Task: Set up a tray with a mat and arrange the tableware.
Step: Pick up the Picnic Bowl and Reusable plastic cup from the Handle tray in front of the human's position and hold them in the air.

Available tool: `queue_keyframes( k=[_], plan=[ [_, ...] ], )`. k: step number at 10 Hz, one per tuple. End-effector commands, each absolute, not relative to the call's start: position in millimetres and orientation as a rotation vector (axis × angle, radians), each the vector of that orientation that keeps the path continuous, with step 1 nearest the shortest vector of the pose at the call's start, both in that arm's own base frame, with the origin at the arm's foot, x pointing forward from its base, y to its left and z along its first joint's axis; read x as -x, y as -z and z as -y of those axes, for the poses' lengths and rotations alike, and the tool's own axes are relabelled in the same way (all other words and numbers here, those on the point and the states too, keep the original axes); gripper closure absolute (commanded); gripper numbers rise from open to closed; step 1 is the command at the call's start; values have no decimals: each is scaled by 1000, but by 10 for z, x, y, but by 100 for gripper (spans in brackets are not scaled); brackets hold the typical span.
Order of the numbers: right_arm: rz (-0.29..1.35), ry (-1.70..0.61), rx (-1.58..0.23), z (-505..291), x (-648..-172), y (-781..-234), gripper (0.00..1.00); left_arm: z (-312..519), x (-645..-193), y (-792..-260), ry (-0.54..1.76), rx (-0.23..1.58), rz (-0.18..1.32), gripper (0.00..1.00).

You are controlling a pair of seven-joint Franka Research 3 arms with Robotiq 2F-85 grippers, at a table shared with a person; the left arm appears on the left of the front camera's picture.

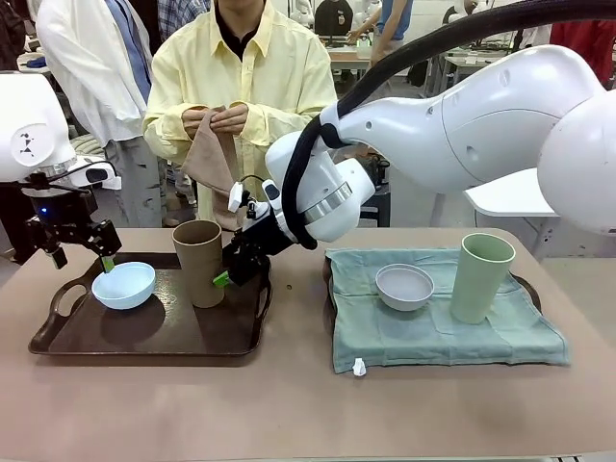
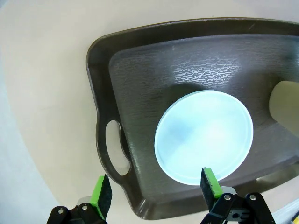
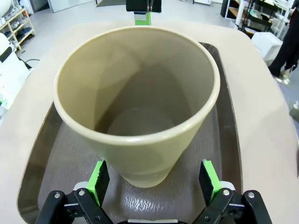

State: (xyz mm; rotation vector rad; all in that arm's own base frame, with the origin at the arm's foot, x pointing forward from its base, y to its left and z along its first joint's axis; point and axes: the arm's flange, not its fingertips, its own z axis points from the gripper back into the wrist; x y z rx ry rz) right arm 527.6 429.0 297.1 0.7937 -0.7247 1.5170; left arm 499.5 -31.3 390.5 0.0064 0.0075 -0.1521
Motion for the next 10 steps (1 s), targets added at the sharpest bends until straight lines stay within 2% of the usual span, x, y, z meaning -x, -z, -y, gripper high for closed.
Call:
queue_keyframes(
  k=[1,10],
  plan=[
    [759,-1533,-846,-4372,-5293,-2921,0,313,-5088,-3829,171,-10,-36,0],
    [770,-1545,-931,-4623,-5320,-2927,0,356,-5269,-3302,108,46,-110,0]
  ],
)
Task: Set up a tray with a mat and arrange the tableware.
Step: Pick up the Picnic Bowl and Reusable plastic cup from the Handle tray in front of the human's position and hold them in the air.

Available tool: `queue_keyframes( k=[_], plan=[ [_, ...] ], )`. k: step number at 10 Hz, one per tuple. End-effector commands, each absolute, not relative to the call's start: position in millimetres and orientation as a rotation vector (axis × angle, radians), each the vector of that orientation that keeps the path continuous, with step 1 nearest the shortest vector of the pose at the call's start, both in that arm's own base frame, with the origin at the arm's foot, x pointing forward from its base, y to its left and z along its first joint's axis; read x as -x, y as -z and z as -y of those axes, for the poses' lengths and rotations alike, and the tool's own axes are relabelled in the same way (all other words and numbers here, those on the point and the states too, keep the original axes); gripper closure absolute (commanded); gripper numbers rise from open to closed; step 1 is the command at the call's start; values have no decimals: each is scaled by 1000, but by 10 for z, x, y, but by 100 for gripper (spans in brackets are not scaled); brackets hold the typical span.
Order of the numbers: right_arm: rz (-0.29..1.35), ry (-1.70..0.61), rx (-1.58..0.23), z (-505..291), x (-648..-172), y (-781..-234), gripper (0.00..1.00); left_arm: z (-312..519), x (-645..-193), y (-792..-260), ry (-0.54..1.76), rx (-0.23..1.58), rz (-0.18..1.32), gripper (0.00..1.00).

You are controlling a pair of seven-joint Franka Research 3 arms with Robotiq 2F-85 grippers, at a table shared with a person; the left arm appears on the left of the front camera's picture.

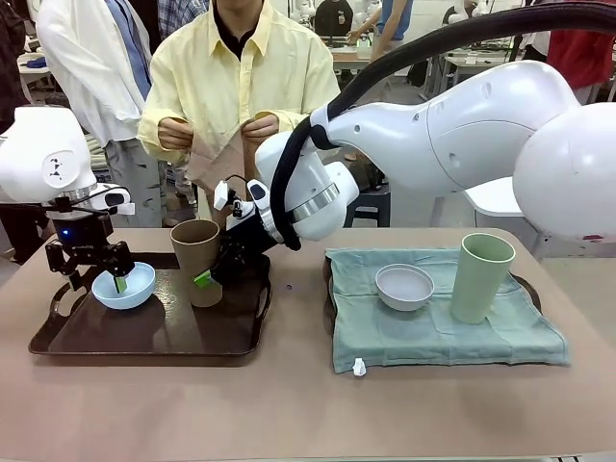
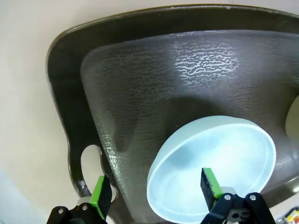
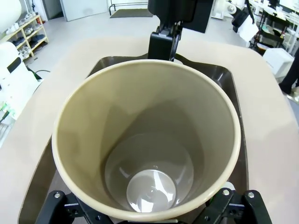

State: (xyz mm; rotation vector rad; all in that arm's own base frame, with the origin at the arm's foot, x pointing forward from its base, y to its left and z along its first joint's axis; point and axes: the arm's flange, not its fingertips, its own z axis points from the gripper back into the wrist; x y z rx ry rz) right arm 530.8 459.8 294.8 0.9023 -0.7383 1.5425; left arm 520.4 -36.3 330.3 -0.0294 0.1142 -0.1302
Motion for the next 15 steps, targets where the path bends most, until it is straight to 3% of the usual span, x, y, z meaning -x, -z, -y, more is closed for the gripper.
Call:
queue_keyframes(
  k=[1,2,3,4,5,6,7,8,9,10,11,12,13,15],
  plan=[
    [772,-1547,-936,-4617,-5326,-2927,0,362,-5286,-3305,102,44,-99,0],
    [769,-1554,-936,-4606,-5335,-2920,0,352,-5305,-3302,80,37,-79,0],
    [773,-1571,-937,-4587,-5337,-2922,28,345,-5315,-3300,79,41,-61,49],
    [772,-1575,-938,-4580,-5341,-2914,60,350,-5323,-3299,72,38,-43,54],
    [768,-1580,-941,-4576,-5338,-2910,87,348,-5325,-3298,72,37,-43,100],
    [769,-1582,-941,-4575,-5344,-2910,100,329,-5328,-3308,72,35,-40,100],
    [766,-1583,-939,-4570,-5339,-2906,100,319,-5321,-3317,70,34,-36,100],
    [765,-1583,-938,-4571,-5341,-2904,100,318,-5323,-3330,69,35,-36,79],
    [763,-1584,-937,-4575,-5339,-2900,76,321,-5320,-3336,68,36,-35,89],
    [762,-1583,-936,-4579,-5340,-2897,76,321,-5317,-3343,67,35,-36,100],
    [759,-1580,-935,-4573,-5341,-2892,100,320,-5315,-3347,66,35,-38,100],
    [759,-1577,-935,-4572,-5343,-2890,76,319,-5310,-3360,64,33,-38,100],
    [757,-1577,-940,-4570,-5343,-2890,100,323,-5306,-3374,65,37,-39,100],
    [755,-1548,-951,-4529,-5355,-2912,100,313,-5283,-3418,65,49,-28,100]
  ],
)
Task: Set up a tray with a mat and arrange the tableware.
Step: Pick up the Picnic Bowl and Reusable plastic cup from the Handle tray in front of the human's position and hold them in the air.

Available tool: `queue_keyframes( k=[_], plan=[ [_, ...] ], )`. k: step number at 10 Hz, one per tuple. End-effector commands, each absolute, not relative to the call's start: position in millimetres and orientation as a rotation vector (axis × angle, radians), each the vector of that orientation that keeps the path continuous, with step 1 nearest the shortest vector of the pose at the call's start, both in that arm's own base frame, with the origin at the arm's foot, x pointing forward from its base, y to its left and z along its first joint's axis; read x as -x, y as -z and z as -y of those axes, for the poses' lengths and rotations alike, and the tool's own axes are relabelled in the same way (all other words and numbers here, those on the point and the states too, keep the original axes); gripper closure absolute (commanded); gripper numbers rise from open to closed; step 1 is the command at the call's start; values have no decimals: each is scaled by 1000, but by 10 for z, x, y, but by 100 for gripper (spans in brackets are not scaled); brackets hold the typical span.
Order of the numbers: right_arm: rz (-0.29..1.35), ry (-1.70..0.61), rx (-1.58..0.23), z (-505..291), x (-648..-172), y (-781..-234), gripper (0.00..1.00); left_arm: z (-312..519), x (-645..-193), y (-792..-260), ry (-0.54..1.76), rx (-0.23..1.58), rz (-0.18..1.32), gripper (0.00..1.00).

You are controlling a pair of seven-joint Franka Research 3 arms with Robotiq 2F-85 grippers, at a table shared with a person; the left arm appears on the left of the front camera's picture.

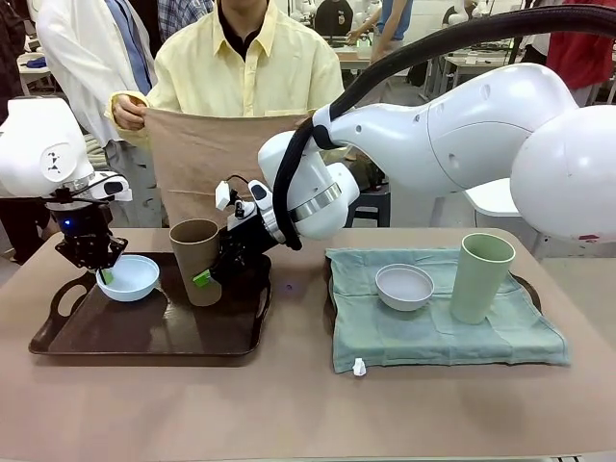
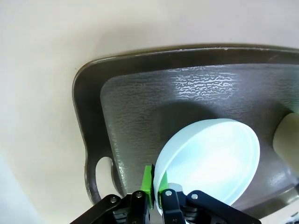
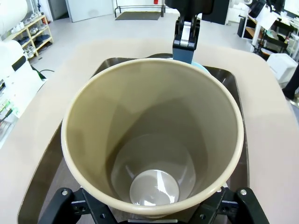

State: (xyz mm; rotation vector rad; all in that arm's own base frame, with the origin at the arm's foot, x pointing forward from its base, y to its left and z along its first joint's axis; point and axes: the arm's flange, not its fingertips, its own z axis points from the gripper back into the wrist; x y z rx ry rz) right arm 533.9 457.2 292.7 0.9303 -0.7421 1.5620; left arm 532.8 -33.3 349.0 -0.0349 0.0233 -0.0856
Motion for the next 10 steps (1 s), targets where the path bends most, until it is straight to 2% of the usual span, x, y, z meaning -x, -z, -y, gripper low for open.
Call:
queue_keyframes(
  k=[1,3,5,8,10],
  plan=[
    [736,-1476,-1034,-4500,-5323,-3059,100,304,-5239,-3508,56,68,-42,100],
    [797,-1489,-960,-4425,-5107,-3784,100,373,-5051,-3973,62,72,11,100],
    [832,-1519,-898,-4405,-4843,-4523,100,495,-4823,-4704,6,78,79,100],
    [806,-1538,-825,-4452,-4651,-4964,100,598,-4524,-5538,-47,69,151,100],
    [746,-1490,-874,-4406,-4657,-5027,100,578,-4424,-5677,-111,43,93,100]
  ],
)
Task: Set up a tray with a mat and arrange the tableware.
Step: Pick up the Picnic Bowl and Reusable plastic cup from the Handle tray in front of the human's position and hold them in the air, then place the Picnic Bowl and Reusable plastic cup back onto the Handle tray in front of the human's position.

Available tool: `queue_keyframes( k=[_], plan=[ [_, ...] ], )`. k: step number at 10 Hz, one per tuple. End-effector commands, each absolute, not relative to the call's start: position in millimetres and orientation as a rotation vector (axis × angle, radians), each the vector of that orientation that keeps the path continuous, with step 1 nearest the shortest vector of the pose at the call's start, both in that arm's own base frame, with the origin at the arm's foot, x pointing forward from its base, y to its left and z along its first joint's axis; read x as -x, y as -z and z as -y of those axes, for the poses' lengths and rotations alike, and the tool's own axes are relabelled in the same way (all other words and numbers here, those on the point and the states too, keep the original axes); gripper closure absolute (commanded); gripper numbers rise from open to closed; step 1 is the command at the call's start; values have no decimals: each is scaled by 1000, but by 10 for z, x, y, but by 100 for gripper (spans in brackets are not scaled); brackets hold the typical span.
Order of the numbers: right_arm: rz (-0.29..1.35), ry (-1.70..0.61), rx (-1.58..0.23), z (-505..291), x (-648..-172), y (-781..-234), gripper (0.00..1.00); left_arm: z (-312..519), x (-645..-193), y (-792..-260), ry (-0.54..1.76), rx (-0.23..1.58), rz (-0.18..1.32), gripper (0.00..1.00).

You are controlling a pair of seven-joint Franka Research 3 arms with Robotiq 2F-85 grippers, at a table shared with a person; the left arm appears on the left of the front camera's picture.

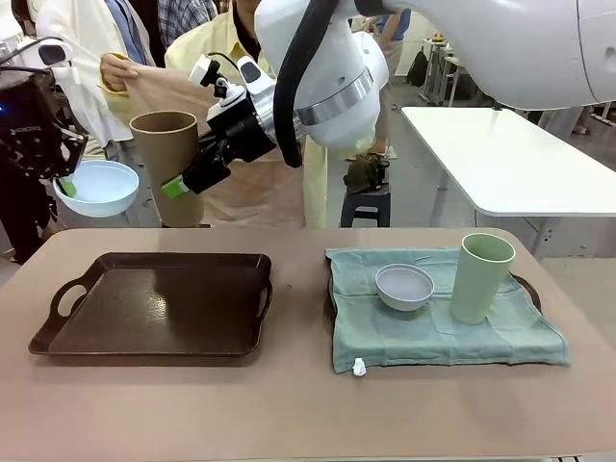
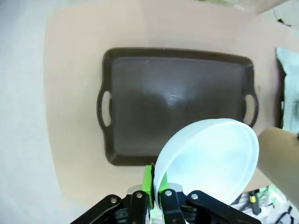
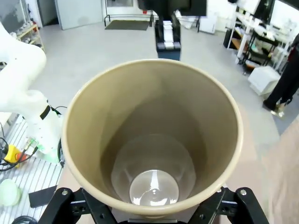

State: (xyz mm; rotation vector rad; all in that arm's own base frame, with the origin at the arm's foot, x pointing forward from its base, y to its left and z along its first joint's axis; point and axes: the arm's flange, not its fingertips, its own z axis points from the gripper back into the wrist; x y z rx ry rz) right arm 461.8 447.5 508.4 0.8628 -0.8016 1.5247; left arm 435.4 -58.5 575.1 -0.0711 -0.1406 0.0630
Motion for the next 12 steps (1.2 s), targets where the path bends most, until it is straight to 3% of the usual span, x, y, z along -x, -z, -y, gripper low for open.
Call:
queue_keyframes(
  k=[1,2,12],
  plan=[
    [712,-1460,-897,-4330,-4744,-4984,100,522,-4442,-5649,-133,41,54,100],
    [802,-1525,-863,-4475,-4618,-5084,100,585,-4354,-5751,-63,71,141,100],
    [802,-1525,-863,-4475,-4618,-5084,100,585,-4354,-5751,-63,71,141,100]
  ],
)
